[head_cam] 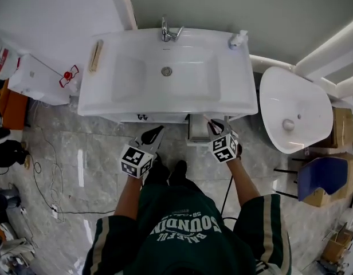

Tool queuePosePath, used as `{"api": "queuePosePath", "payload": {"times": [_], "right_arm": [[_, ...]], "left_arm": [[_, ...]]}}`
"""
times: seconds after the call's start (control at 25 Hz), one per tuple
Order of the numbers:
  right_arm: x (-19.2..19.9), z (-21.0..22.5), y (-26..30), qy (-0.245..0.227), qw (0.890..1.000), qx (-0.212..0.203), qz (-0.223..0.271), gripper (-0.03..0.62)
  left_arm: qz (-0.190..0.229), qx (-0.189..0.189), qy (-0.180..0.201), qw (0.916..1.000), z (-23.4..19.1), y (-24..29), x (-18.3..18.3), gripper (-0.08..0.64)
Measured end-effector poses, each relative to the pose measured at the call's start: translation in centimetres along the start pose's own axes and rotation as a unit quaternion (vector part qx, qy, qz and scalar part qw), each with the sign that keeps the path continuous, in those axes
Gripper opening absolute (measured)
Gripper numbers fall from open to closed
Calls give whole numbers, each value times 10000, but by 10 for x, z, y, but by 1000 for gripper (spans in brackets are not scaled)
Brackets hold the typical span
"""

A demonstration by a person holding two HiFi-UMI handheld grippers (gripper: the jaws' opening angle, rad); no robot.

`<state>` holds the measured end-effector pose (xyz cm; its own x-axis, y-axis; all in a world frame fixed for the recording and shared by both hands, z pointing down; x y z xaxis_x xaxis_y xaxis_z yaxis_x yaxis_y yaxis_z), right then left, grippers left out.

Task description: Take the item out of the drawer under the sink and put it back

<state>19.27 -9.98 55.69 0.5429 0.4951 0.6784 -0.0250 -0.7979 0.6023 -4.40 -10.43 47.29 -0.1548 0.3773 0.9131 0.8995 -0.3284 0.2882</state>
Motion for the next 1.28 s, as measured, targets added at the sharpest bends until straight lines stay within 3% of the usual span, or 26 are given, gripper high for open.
{"api": "queuePosePath", "payload": {"times": [0.2, 0.52, 1.28], "right_arm": [[-29, 25, -29, 636, 9972, 99, 380, 52], [-79, 67, -80, 950, 9876, 403, 1181, 51], [-83, 61, -79, 1173, 9852, 333, 1201, 52]], "left_arm": [[139, -30, 86, 9999, -2, 1, -17, 51], [242, -38, 195, 9995, 0, 6, -33, 51], [266, 22, 183, 9995, 3, 2, -34, 51]]}}
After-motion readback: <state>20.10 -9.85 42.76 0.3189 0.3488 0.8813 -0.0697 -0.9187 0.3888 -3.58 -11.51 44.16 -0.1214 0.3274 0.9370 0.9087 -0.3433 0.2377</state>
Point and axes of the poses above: the fingertips, and each gripper's own axes: y forward along the fingers, z to its right, x out of its underside, the point moved 4 cm from there along -y, backward along the fingers, and after that the axes turned 15 degrees about x, right-handed, at the moved point
